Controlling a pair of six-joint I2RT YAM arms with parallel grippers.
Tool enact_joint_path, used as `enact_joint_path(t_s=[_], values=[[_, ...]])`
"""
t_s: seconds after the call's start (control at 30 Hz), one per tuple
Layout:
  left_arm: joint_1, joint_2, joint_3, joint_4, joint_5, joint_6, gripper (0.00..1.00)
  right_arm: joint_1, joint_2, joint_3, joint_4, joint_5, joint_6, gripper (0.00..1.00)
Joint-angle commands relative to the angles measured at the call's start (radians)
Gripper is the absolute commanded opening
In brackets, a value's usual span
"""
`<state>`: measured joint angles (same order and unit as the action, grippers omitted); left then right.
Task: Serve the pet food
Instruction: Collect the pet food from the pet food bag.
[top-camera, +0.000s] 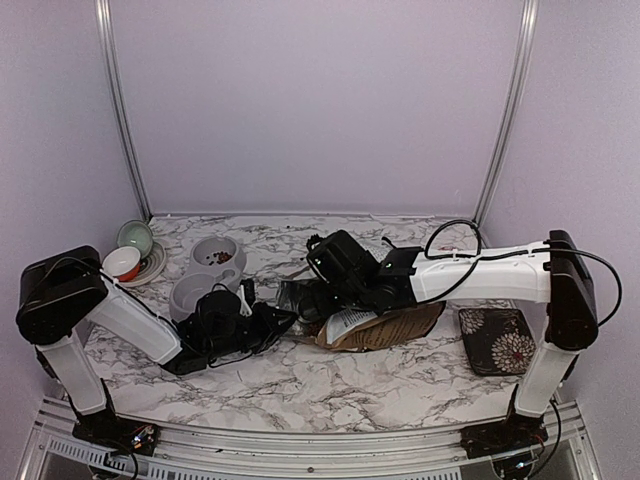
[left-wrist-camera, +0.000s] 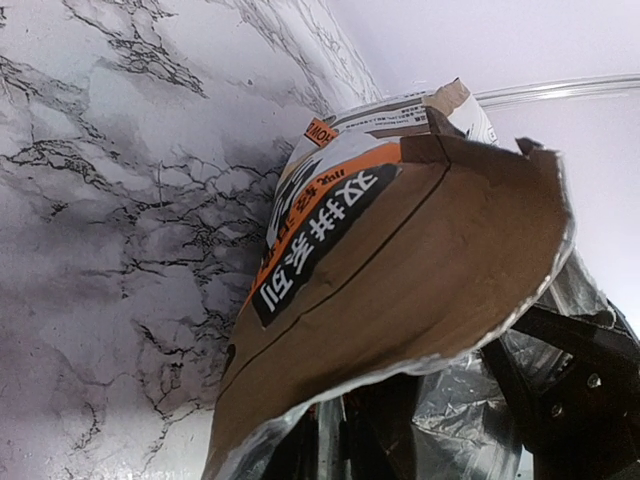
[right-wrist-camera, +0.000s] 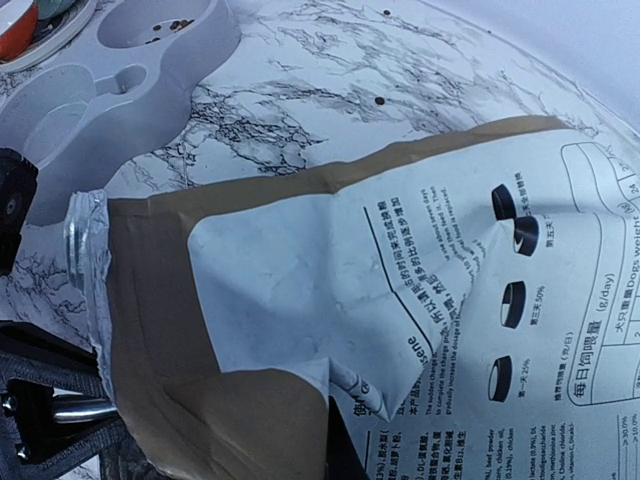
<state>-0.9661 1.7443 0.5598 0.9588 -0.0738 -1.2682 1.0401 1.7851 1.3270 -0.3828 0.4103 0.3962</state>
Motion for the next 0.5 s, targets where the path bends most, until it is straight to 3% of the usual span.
enact_joint_path(t_s=[0.0,0.47], values=[[0.011,0.024,-0.019,0.112,0.039,-0.058,0.0,-0.005,-0.013,0.044,-0.017,0.036,0.007,0.0],[0.02,0.035,-0.027,0.208,0.088,-0.169,0.0,-0.004,-0.024,0.038,-0.022,0.044,0.013,0.0]])
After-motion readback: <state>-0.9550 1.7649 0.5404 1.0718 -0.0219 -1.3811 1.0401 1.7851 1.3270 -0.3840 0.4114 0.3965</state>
